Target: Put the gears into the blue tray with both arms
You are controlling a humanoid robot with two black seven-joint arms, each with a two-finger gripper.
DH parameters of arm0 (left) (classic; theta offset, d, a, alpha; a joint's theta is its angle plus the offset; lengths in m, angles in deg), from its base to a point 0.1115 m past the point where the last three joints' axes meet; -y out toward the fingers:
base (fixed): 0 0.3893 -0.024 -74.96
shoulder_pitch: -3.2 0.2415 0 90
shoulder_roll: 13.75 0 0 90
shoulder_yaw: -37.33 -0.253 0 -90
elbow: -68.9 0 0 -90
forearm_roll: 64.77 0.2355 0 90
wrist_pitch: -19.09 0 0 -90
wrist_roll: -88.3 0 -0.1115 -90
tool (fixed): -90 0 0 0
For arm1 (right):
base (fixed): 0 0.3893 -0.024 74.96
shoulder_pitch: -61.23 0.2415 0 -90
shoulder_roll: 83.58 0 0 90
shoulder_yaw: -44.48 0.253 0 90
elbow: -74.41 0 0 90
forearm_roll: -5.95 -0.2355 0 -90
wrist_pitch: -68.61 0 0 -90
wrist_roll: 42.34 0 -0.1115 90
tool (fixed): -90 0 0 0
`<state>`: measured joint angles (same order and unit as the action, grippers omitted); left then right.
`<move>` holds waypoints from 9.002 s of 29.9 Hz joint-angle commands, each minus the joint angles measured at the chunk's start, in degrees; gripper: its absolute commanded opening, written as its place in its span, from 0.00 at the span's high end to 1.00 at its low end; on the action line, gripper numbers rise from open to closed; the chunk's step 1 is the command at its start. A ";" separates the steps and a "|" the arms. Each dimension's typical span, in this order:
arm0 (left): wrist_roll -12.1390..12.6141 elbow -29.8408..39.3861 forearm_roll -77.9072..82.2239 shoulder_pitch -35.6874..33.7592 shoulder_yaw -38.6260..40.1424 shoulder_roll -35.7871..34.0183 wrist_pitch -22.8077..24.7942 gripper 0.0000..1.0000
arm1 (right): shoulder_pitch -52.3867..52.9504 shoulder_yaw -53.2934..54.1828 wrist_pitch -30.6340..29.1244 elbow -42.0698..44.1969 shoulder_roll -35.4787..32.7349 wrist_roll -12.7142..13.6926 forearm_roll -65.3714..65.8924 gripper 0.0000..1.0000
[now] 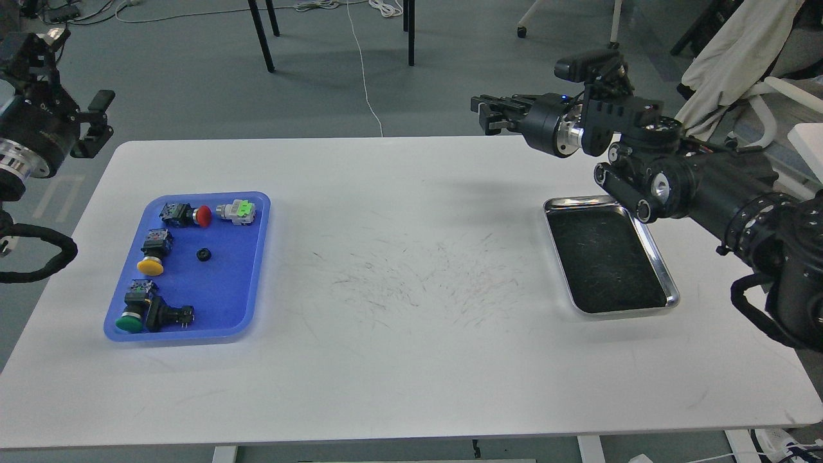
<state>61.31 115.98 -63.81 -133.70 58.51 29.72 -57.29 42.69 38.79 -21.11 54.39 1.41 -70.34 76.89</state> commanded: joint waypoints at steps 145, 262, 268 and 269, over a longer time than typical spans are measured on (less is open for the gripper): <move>0.97 30.07 15.20 -1.35 -10.18 -13.23 -3.87 0.00 | -9.59 27.57 -6.25 -17.41 -11.24 0.00 -48.87 0.04; -0.79 -1.73 86.14 -14.09 -46.22 31.85 -24.44 0.31 | -24.09 34.52 3.95 -13.37 -16.35 0.00 -61.80 0.04; -1.02 -2.25 87.36 -13.74 -46.40 31.94 -24.52 0.41 | -24.00 34.52 3.95 -13.37 -16.26 0.00 -61.71 0.04; -1.02 -2.52 87.63 -13.57 -46.40 32.03 -24.52 0.45 | -24.00 34.52 3.95 -13.37 -16.35 0.00 -61.71 0.04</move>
<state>60.33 113.78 22.97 -147.61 12.15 61.80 -81.81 18.58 73.31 -17.14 41.02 -14.86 -70.34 15.13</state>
